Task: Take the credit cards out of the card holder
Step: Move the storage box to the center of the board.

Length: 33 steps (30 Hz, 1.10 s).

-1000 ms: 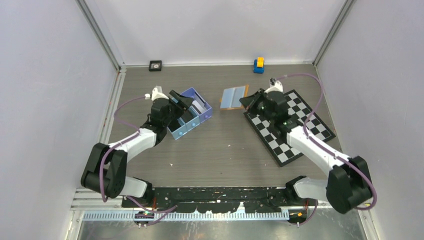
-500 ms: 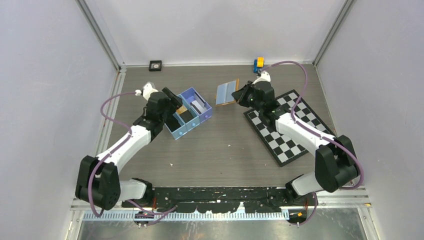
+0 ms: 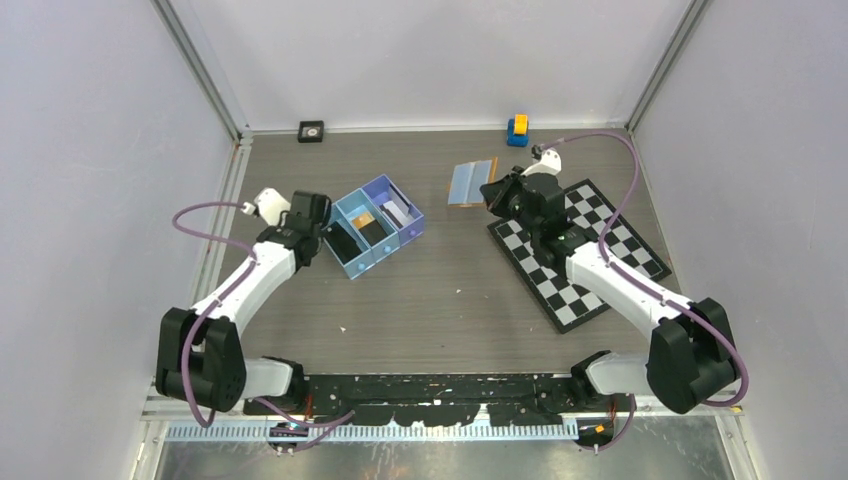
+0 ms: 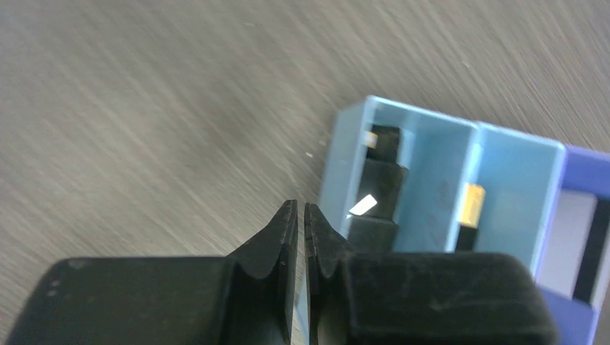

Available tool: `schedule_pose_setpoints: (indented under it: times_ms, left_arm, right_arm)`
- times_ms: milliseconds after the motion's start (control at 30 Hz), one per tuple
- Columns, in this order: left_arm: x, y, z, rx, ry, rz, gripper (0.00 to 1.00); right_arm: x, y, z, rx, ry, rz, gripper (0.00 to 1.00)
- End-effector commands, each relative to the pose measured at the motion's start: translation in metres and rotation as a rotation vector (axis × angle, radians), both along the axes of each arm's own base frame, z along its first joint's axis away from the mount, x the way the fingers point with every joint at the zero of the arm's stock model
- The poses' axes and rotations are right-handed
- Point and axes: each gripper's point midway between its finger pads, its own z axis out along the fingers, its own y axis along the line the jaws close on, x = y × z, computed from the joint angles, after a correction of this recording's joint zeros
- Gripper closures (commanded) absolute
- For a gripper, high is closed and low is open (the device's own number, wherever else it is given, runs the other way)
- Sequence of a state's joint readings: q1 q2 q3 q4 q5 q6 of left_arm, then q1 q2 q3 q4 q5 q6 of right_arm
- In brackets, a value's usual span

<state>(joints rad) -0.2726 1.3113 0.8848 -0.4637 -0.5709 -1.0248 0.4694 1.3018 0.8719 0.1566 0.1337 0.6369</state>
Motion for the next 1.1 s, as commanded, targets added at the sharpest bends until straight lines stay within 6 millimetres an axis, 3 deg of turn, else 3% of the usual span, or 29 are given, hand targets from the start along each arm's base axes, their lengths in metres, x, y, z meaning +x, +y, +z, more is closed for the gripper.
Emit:
schedule_pose_setpoints:
  times_ms: [0, 133, 233, 300, 333, 367, 433, 500, 600, 667, 733, 800, 967, 1067]
  left_arm:
    - [-0.017, 0.040, -0.013, -0.013, 0.005, 0.174, 1.00]
    - [-0.027, 0.053, -0.049, -0.053, 0.104, 0.277, 1.00]
    - [-0.034, 0.061, -0.062, -0.031, 0.198, 0.338, 1.00]
    - [-0.025, 0.053, -0.067, -0.055, 0.203, 0.278, 1.00]
    - [-0.013, 0.040, -0.073, -0.098, 0.189, 0.194, 1.00]
    - [0.024, 0.010, -0.069, -0.198, 0.071, 0.022, 1.00]
    - [0.058, -0.050, -0.062, -0.393, -0.049, -0.268, 1.00]
    - [0.063, -0.081, -0.062, -0.490, -0.011, -0.397, 1.00]
    - [0.065, -0.101, -0.060, -0.464, 0.034, -0.499, 1.00]
    - [0.062, -0.093, -0.057, -0.417, 0.040, -0.463, 1.00]
    - [0.053, -0.064, -0.059, -0.334, 0.062, -0.326, 1.00]
    - [0.046, -0.049, -0.054, -0.298, 0.040, -0.260, 1.00]
    - [0.044, -0.047, -0.026, -0.284, -0.073, -0.284, 0.98]
    - [0.045, -0.062, -0.002, -0.295, -0.142, -0.405, 0.90]
  right_arm:
    - [0.003, -0.008, 0.031, 0.025, -0.108, -0.045, 0.99]
    - [0.001, -0.009, 0.032, 0.031, -0.116, -0.047, 1.00]
    - [0.000, -0.011, 0.033, 0.036, -0.124, -0.051, 0.99]
    - [0.000, -0.011, 0.033, 0.038, -0.125, -0.051, 1.00]
    - [0.000, -0.011, 0.033, 0.039, -0.126, -0.051, 0.99]
    - [0.000, -0.011, 0.033, 0.039, -0.126, -0.050, 1.00]
    - [0.000, -0.010, 0.033, 0.040, -0.127, -0.048, 1.00]
    - [0.000, -0.010, 0.033, 0.039, -0.128, -0.048, 0.99]
    - [0.000, -0.010, 0.033, 0.038, -0.129, -0.047, 0.99]
    - [0.000, -0.010, 0.033, 0.038, -0.129, -0.046, 0.99]
    - [-0.001, -0.010, 0.033, 0.038, -0.129, -0.049, 0.99]
    - [0.000, -0.011, 0.032, 0.036, -0.127, -0.051, 1.00]
    - [0.000, -0.012, 0.034, 0.036, -0.126, -0.059, 0.99]
    - [-0.004, -0.009, 0.039, 0.051, -0.134, -0.034, 0.99]
